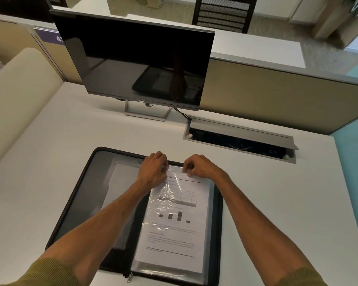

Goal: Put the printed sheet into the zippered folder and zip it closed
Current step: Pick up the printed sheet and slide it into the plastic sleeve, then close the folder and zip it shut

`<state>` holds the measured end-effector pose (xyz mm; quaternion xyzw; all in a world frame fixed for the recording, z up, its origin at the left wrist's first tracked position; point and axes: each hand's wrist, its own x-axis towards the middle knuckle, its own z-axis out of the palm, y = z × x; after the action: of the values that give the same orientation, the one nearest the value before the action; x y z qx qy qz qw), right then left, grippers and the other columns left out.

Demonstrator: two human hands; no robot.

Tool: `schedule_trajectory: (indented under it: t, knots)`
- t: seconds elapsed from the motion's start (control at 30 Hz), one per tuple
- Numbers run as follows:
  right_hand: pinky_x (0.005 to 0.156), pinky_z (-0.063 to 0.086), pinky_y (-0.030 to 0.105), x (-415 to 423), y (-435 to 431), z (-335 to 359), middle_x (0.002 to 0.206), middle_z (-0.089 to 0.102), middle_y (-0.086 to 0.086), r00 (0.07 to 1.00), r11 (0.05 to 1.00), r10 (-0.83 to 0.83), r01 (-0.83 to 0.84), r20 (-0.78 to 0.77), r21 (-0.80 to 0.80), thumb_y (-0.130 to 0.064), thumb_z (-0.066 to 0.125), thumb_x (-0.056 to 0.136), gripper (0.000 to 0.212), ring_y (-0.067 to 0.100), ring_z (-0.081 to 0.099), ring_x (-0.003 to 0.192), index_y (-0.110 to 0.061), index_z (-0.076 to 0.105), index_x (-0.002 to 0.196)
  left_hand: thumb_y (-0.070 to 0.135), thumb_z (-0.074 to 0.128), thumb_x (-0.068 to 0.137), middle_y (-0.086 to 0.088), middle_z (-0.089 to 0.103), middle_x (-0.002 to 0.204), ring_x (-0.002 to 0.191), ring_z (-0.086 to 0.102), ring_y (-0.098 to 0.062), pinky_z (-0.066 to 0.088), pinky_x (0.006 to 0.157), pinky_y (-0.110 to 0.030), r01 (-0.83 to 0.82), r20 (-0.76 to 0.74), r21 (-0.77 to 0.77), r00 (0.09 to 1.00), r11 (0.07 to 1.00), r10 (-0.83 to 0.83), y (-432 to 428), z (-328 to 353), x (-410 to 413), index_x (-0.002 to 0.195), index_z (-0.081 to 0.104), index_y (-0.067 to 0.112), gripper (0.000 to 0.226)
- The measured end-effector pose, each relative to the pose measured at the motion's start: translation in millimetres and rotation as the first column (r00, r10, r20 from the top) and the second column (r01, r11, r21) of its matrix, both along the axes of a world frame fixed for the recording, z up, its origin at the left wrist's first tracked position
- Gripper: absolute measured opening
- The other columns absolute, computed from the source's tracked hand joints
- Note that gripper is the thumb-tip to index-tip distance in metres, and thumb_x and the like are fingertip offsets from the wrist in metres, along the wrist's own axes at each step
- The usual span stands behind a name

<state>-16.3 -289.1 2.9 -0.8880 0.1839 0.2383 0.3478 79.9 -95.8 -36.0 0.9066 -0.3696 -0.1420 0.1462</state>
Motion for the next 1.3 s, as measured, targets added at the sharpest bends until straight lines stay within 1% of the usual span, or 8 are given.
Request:
schedule_trajectory:
  t: [0.13, 0.37, 0.47, 0.57, 0.63, 0.83, 1.0, 1.3]
  knots:
    - [0.096, 0.061, 0.044, -2, 1, 5, 0.11, 0.077, 0.013, 1.0, 0.999, 0.012, -0.012, 0.006, -0.031, 0.0, 0.077, 0.091, 0.019, 0.031, 0.073, 0.106, -0.003, 0.075, 0.109, 0.015, 0.062, 0.1, 0.002, 0.065, 0.121, 0.116, 0.06, -0.02, 0.05, 0.105, -0.038, 0.016, -0.022, 0.028, 1.0, 0.999, -0.016, -3, 9, 2, 0.111, 0.069, 0.017, 0.013]
    - [0.094, 0.059, 0.044, -12, 14, 14, 0.118, 0.073, 0.012, 0.998, 0.981, 0.056, -0.048, 0.037, -0.187, -0.014, 0.069, 0.1, 0.02, 0.032, 0.069, 0.106, -0.013, 0.065, 0.119, 0.011, 0.059, 0.102, -0.004, 0.065, 0.124, 0.117, 0.062, -0.026, 0.054, 0.101, -0.042, 0.022, -0.058, 0.094, 0.998, 0.995, -0.016, -5, 21, 0, 0.114, 0.069, 0.012, 0.015]
    - [0.1, 0.058, 0.044, -25, 22, 18, 0.124, 0.073, 0.01, 0.995, 0.962, 0.043, -0.016, 0.095, -0.273, -0.016, 0.061, 0.105, 0.021, 0.031, 0.069, 0.11, -0.016, 0.064, 0.127, 0.016, 0.059, 0.105, -0.006, 0.061, 0.142, 0.135, 0.056, -0.028, 0.048, 0.115, -0.045, 0.04, -0.075, 0.121, 0.997, 0.992, -0.031, 0, 27, -4, 0.135, 0.063, 0.014, 0.031]
    - [0.112, 0.048, 0.046, -40, 30, 23, 0.133, 0.071, 0.007, 0.989, 0.94, 0.019, 0.033, 0.15, -0.34, -0.011, 0.06, 0.104, 0.032, 0.028, 0.066, 0.12, -0.018, 0.061, 0.136, 0.018, 0.062, 0.105, -0.007, 0.036, 0.171, 0.161, 0.032, -0.029, 0.027, 0.134, -0.047, 0.071, -0.105, 0.13, 0.993, 0.989, -0.057, 16, 32, -16, 0.164, 0.037, 0.016, 0.064]
    - [0.115, 0.046, 0.046, -52, 37, 28, 0.134, 0.07, 0.007, 0.982, 0.933, -0.015, 0.082, 0.189, -0.351, -0.009, 0.059, 0.103, 0.038, 0.027, 0.064, 0.124, -0.017, 0.06, 0.14, 0.019, 0.062, 0.105, -0.008, 0.02, 0.178, 0.167, 0.017, -0.029, 0.018, 0.137, -0.051, 0.067, -0.12, 0.147, 0.992, 0.987, -0.049, 30, 35, -26, 0.17, 0.024, 0.017, 0.075]
    - [0.118, 0.046, 0.044, -89, 75, 30, 0.145, 0.064, 0.005, 0.956, 0.932, -0.061, 0.157, 0.287, -0.326, -0.014, 0.062, 0.103, 0.041, 0.023, 0.056, 0.139, -0.019, 0.062, 0.143, 0.018, 0.059, 0.105, -0.007, 0.01, 0.181, 0.169, 0.006, -0.03, 0.011, 0.137, -0.055, -0.032, -0.082, 0.147, 0.996, 0.989, 0.044, 80, 43, -58, 0.171, 0.02, 0.018, 0.076]
    - [0.131, 0.025, 0.041, -115, 118, 16, 0.157, 0.052, -0.002, 0.95, 0.946, -0.052, 0.146, 0.308, -0.289, -0.012, 0.062, 0.101, 0.049, 0.016, 0.038, 0.154, -0.023, 0.056, 0.149, 0.01, 0.055, 0.101, -0.008, 0.003, 0.181, 0.169, 0.0, -0.031, 0.007, 0.137, -0.058, -0.171, -0.063, 0.169, 0.981, 0.971, 0.184, 138, 44, -85, 0.17, 0.016, 0.019, 0.08]
    - [0.135, 0.016, 0.049, -121, 205, 11, 0.172, 0.028, -0.002, 0.966, 0.936, 0.016, 0.077, 0.258, -0.343, -0.014, 0.059, 0.099, 0.071, 0.018, 0.021, 0.163, -0.023, 0.033, 0.164, 0.02, 0.057, 0.102, -0.011, 0.005, 0.181, 0.169, 0.004, -0.032, 0.011, 0.136, -0.055, -0.345, 0.041, 0.136, 0.939, 0.929, 0.343, 227, 51, -85, 0.169, 0.022, 0.017, 0.075]
